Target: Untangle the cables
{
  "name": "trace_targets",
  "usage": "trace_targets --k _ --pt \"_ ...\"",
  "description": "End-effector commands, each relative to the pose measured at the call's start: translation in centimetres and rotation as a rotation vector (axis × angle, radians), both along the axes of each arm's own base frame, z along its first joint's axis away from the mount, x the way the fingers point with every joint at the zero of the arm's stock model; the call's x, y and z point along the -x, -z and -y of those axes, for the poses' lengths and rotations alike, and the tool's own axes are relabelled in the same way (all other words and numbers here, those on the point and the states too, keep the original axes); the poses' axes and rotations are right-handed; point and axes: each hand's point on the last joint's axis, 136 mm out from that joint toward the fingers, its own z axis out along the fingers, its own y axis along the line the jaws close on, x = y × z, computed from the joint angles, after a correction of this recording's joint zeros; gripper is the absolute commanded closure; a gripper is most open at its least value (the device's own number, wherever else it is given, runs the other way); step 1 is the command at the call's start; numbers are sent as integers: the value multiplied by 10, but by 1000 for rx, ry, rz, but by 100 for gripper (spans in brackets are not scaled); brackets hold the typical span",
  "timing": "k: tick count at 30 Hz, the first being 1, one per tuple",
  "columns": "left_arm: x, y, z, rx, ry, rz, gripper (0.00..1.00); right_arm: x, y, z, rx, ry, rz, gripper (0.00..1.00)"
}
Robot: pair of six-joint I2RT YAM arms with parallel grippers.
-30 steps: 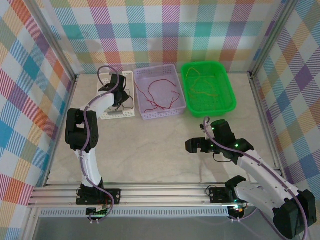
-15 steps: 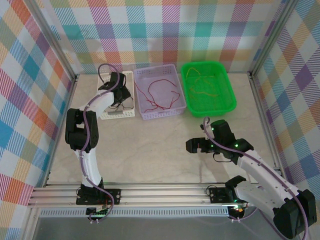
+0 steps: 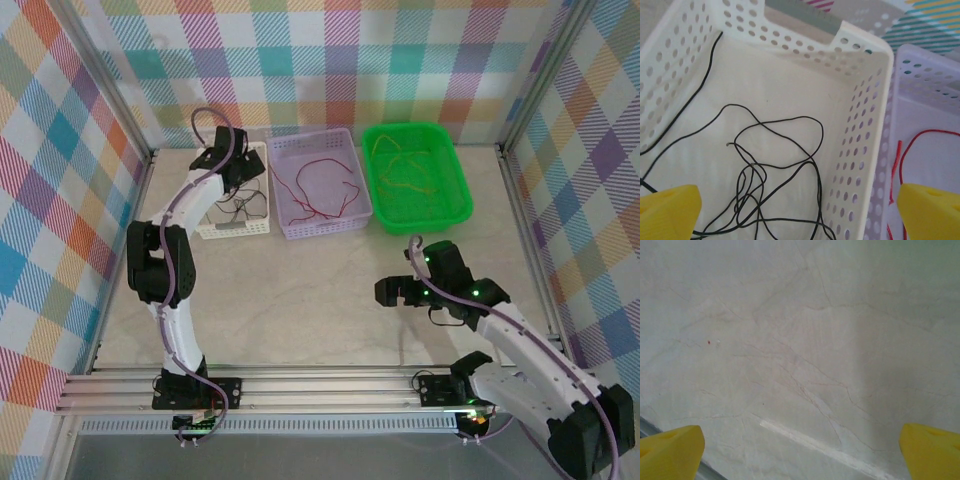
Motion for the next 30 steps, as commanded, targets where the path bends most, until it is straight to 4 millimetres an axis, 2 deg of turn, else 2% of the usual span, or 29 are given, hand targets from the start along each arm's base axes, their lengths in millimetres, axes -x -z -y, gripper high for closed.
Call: trace_targets --k 1,5,10,13,15,18,22,25,30 --pt "8 -42 -6 -8 -3 88 0 -4 -6 9 12 37 78 0" --pt "17 -59 -4 27 -8 180 0 -7 -13 21 23 98 152 0" --pt "28 -80 -6 -22 6 213 0 -10 -21 42 75 188 210 0" --pt "34 -89 -5 -15 21 213 0 -13 -32 42 94 153 273 0" --pt "40 -93 -2 2 39 206 0 -18 -42 49 141 159 324 0" --pt "57 -102 1 35 56 195 0 -29 -63 78 255 268 437 0" --pt "86 -115 -2 82 46 227 0 -41 -93 85 263 297 642 0" --pt "107 -115 -5 114 22 255 0 -50 -111 96 274 376 778 0" --pt "135 -106 -7 133 21 235 0 -67 -111 123 284 534 780 0"
